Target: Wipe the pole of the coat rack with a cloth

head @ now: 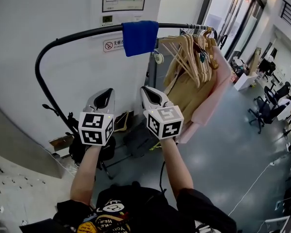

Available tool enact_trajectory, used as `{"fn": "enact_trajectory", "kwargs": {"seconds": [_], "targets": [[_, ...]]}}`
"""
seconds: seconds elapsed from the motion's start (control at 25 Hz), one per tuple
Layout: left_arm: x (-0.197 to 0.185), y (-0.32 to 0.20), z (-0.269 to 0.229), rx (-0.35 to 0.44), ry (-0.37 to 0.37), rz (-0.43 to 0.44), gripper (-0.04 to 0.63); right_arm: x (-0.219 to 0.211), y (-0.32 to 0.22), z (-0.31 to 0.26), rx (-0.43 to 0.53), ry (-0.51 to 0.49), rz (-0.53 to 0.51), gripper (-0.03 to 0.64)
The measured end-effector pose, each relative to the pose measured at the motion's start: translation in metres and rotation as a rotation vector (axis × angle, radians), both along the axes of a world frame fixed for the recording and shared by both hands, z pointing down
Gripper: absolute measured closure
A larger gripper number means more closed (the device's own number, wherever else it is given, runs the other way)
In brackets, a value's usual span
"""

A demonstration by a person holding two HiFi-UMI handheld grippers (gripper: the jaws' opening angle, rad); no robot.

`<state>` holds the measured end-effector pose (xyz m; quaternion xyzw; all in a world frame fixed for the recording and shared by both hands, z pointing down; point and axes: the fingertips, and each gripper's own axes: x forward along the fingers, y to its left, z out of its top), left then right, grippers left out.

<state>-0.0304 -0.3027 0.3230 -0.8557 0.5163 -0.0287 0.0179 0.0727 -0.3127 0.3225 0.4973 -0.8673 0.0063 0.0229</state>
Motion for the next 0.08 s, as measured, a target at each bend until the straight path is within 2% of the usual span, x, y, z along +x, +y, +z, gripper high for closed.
{"fn": "enact_trajectory", "kwargs": {"seconds": [0.08], "targets": [[-0.0020, -0.0014, 0.0005, -0.004, -0.007, 0.000, 0.592, -0.0028, -0.0016, 0.0007, -0.001, -0.005, -0.002, 0.615]]}}
